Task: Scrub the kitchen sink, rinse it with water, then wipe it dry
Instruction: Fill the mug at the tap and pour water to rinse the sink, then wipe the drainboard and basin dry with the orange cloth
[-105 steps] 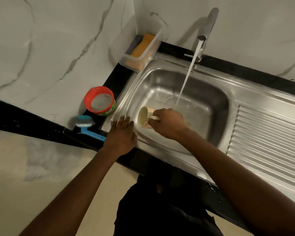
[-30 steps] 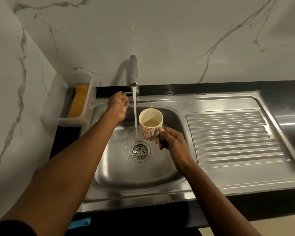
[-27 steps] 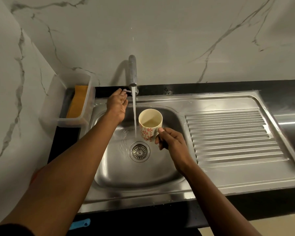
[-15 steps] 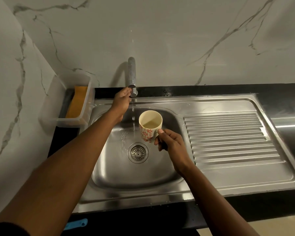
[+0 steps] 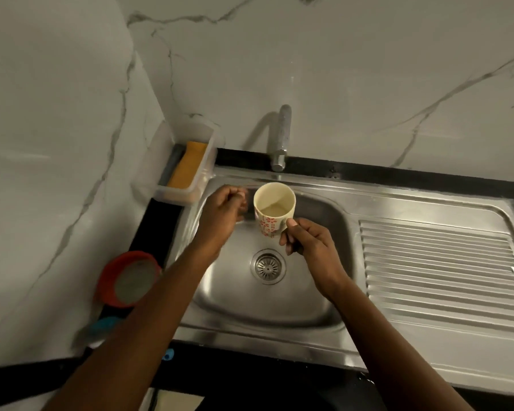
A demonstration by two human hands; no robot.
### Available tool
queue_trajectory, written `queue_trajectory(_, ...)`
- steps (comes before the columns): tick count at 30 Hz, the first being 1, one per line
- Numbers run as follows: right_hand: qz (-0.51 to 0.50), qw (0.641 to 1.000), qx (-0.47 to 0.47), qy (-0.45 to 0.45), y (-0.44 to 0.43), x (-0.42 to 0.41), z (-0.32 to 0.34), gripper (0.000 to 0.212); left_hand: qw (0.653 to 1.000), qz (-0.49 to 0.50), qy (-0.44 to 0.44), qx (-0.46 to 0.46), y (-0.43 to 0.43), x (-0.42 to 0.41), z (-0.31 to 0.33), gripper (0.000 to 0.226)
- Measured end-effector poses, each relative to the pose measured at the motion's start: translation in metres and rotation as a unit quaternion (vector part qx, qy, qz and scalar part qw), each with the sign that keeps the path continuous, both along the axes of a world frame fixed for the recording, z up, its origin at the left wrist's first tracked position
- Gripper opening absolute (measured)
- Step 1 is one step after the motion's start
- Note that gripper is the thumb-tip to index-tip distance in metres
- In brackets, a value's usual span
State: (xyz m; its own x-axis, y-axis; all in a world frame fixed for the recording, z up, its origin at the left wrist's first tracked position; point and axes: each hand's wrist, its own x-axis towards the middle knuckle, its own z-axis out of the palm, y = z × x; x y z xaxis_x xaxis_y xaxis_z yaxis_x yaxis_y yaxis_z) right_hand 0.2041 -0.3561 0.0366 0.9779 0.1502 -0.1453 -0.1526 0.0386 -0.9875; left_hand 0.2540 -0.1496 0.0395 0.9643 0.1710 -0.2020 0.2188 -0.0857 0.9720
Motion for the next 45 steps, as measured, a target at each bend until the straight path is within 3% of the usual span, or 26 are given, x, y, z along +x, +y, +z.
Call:
queue_trajectory(10, 0.145, 0.989, 0.033, 0.012, 0.103, 0.029, -0.002, 0.038, 0.983, 0.184, 0.011, 0.023, 0.087, -0.087, 0.003, 0.014)
queue_trajectory(15, 0.195, 0.980, 0.030, 0.020, 0.158, 0.043, -0.019, 0.041, 0.973, 0.228, 0.023, 0.034, 0.126, -0.101, 0.001, 0.018)
queue_trajectory(33, 0.229, 0.971, 0.018, 0.064, 0.230, 0.061, -0.078, 0.029, 0.977, 0.194, 0.077, 0.052, 0.151, -0.111, -0.009, 0.026)
queue_trajectory(35, 0.231, 0.972, -0.018, 0.040, 0.230, 0.064, -0.078, 0.028, 0.977, 0.191, 0.076, 0.057, 0.151, -0.110, -0.008, 0.027)
queue_trajectory(37, 0.231, 0.966, -0.114, -0.028, 0.228, 0.067, -0.078, 0.029, 0.978, 0.190, 0.068, 0.060, 0.150, -0.107, -0.007, 0.027)
queue_trajectory(41, 0.226, 0.866, -0.373, -0.246, 0.210, 0.070, -0.058, 0.029, 0.981, 0.178, 0.050, 0.057, 0.148, -0.101, -0.005, 0.016)
queue_trajectory(43, 0.206, 0.847, -0.384, -0.304, 0.203, 0.074, -0.034, 0.026, 0.983, 0.168, 0.041, 0.068, 0.147, -0.095, -0.002, 0.017)
queue_trajectory(45, 0.184, 0.856, -0.354, -0.329, 0.201, 0.089, -0.010, 0.022, 0.984, 0.160, 0.034, 0.076, 0.146, -0.088, -0.001, 0.016)
